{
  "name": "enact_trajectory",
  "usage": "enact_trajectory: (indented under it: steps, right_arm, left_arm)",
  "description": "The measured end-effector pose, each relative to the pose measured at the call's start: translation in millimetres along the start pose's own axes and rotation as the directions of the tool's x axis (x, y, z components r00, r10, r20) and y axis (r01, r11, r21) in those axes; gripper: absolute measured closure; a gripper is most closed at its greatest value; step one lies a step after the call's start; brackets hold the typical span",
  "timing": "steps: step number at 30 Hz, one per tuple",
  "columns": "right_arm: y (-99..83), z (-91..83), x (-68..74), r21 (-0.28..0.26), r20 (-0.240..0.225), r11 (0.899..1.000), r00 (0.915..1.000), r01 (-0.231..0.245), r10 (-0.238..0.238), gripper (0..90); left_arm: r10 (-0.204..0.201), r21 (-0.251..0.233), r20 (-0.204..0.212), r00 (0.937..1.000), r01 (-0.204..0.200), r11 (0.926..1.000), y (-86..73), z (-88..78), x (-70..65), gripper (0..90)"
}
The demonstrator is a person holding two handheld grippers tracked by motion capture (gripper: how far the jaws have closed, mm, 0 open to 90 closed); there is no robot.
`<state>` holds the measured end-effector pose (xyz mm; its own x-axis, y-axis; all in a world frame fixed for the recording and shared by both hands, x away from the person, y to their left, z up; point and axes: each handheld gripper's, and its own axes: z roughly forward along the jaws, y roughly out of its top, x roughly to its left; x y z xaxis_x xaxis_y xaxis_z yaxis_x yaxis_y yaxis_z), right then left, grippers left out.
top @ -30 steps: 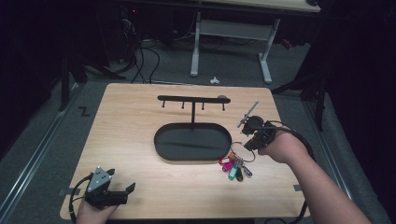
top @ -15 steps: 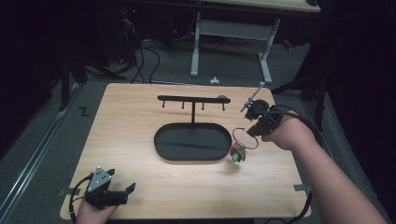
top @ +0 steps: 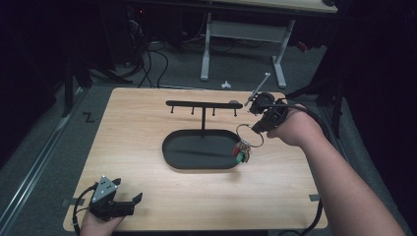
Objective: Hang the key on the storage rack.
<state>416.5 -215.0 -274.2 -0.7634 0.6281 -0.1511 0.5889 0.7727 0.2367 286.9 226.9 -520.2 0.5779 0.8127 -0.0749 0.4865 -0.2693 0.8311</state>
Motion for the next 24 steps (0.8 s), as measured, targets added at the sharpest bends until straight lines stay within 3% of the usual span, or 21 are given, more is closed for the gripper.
enact_trajectory:
  steps: [13, 24]
  right_arm:
    - [20.3, 8.1, -1.1, -0.014, -0.015, 1.0, 0.9998, 0.008, -0.008, 87.8]
    - [29.5, 17.0, -13.6, -0.014, -0.019, 1.0, 0.9997, -0.017, 0.017, 87.8]
  left_arm:
    - [-0.009, -0.001, 0.003, 1.0, 0.009, 1.0, -0.6, -0.9, 1.2, 5.4]
    - [-0.009, 0.006, 0.003, 1.0, 0.009, 0.9999, -0.7, -0.7, 2.8, 5.4]
